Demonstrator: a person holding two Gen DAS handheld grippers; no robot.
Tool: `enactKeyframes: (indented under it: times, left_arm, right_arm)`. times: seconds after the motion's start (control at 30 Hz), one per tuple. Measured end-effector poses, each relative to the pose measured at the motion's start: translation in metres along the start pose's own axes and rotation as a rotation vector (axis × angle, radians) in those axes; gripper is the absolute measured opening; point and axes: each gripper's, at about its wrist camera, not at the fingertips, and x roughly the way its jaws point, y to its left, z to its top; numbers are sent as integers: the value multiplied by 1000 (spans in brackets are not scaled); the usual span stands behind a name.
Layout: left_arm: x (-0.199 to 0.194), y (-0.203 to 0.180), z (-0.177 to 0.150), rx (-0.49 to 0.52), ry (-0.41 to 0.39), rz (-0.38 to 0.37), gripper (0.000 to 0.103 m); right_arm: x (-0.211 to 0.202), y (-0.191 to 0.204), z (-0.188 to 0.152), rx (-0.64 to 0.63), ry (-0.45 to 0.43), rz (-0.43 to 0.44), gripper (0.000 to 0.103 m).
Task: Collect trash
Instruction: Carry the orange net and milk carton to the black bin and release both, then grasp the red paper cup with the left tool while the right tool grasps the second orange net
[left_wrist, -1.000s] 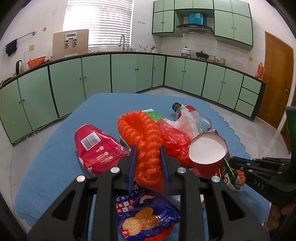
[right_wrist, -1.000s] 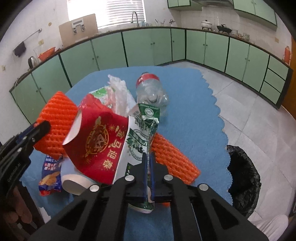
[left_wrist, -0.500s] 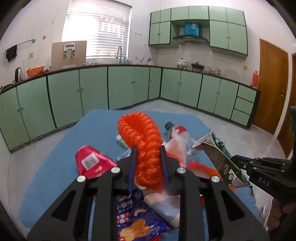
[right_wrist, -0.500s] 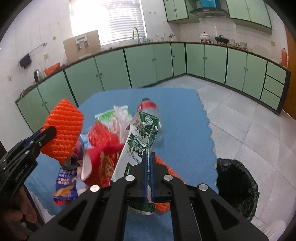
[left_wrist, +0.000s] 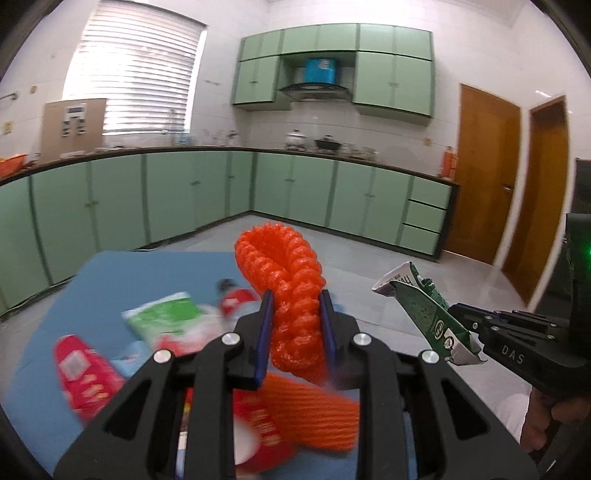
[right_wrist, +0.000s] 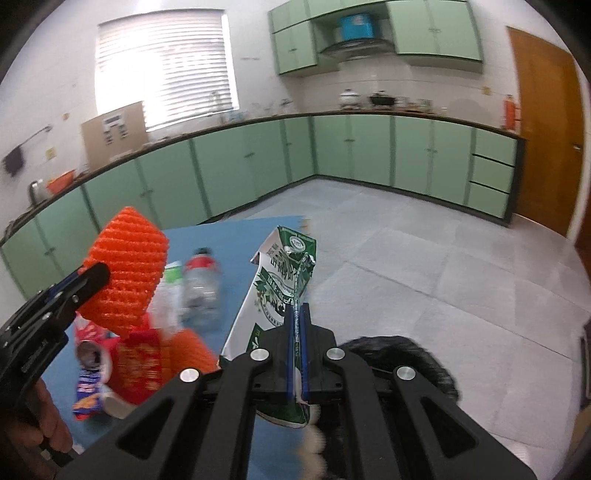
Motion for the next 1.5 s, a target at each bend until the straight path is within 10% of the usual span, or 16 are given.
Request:
enactKeyframes:
  times: [0.57,0.7,1.03,1.1,1.5]
  left_arm:
    - [115,-110,-45,45,138,-256,33]
    - [129,-117,-52,72,163,-259,51]
    - [118,-96,-47,63,160,-198,57]
    - [111,-88,-46,56,155,-175,59]
    - [47,-25,-29,47,93,-6,72]
  right_arm:
    - [7,-116,-16,133,33,-199,3]
    - [12,-127,-23,154,46,-201,3]
    - [34,-135,-35,187,98,-188,5]
    - [36,-135,-36,191,98,-198,29]
    - [18,-84,-28,133,12,-162,76]
